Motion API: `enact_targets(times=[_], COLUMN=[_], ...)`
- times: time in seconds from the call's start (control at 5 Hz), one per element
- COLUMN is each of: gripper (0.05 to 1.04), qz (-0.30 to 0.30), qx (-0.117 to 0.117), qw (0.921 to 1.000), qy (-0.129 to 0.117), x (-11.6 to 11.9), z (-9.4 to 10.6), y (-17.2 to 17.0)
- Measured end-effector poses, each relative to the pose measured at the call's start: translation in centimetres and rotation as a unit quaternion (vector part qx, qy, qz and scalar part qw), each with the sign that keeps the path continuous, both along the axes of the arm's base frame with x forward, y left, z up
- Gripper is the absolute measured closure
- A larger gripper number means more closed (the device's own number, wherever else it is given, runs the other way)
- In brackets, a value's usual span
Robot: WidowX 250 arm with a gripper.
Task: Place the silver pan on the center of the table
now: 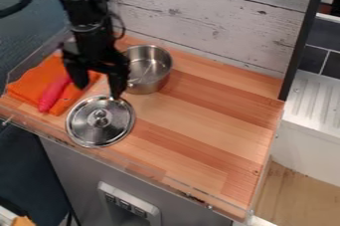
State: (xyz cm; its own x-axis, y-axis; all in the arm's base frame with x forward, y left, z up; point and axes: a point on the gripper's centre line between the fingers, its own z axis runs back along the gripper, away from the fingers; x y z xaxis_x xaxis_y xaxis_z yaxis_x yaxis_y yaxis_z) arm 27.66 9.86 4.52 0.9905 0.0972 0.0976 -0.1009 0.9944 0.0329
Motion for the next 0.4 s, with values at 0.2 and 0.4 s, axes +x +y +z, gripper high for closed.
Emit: enact_targets(times=[0.2, 0.4], gripper=[0.083, 0.083], qz=[-0.032, -0.055], qx=[0.004, 0.006], qw=[0.9994, 0.9983], qy=[-0.013, -0.020], x=[3.7, 6.9], z=[0.2, -0.4], y=[-2.0, -3.9])
